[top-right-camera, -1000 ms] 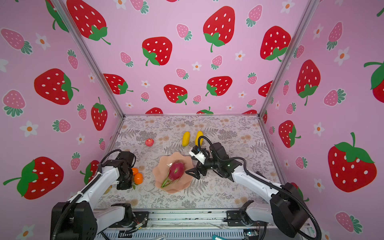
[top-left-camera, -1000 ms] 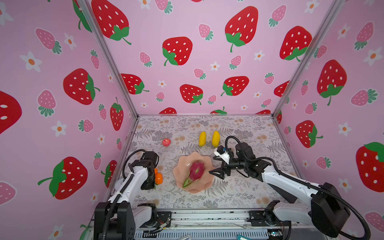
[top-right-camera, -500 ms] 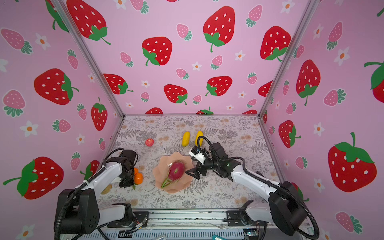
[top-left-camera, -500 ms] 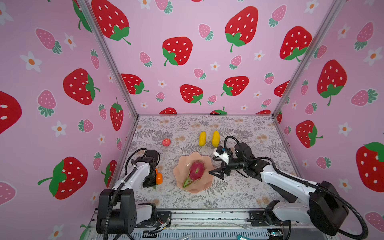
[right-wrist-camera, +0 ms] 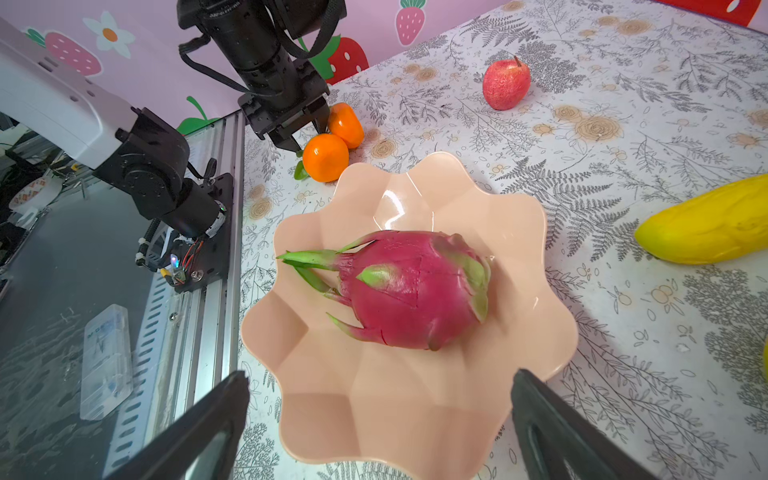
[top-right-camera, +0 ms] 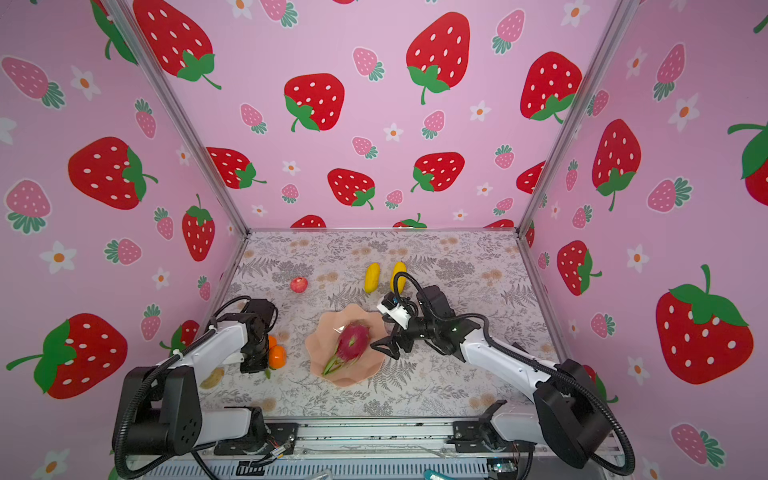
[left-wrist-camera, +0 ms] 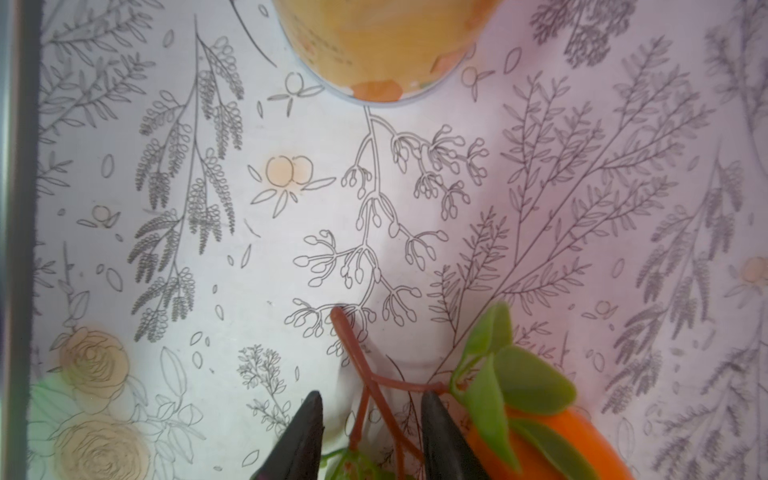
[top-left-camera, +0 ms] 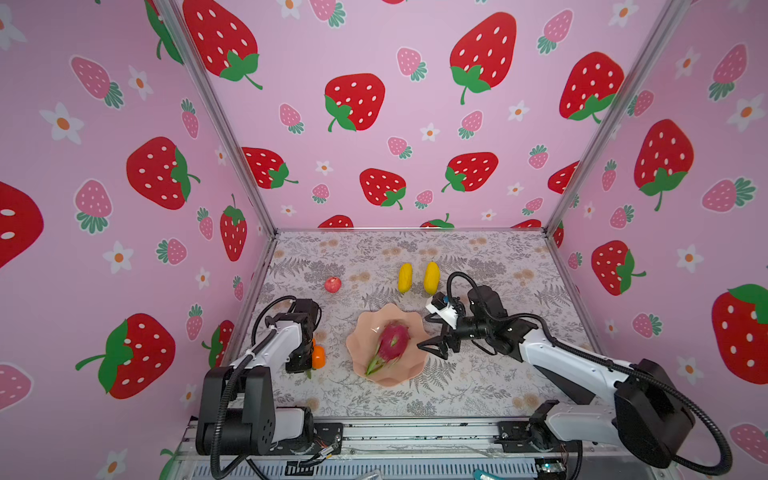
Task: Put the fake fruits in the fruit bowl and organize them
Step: 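Close the left gripper on the tangerines' stem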
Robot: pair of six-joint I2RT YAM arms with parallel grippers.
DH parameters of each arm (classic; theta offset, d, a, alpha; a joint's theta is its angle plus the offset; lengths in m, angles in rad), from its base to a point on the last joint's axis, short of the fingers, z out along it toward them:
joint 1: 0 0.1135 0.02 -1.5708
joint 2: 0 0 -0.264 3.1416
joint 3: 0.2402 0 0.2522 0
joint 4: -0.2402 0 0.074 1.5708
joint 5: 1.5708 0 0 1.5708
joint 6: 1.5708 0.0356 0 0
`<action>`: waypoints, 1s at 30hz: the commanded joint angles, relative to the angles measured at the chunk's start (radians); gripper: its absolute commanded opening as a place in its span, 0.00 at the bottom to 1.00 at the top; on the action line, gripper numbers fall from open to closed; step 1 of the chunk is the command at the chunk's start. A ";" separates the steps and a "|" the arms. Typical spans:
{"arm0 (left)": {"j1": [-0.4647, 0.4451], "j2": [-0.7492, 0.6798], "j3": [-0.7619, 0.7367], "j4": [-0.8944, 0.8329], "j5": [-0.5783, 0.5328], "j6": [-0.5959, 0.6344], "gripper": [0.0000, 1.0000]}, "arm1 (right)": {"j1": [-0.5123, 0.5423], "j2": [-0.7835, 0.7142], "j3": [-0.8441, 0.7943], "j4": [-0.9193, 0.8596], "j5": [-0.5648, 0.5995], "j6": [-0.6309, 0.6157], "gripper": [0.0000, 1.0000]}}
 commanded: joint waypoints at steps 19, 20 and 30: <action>0.001 0.020 -0.030 0.041 -0.027 0.016 0.17 | -0.005 0.019 0.027 -0.054 -0.020 -0.039 0.99; 0.001 0.002 -0.022 0.024 -0.040 0.028 0.17 | -0.005 0.022 0.028 -0.057 -0.021 -0.041 0.99; -0.038 -0.163 0.056 0.006 -0.126 0.295 0.08 | -0.055 -0.017 0.020 -0.006 0.016 0.028 0.99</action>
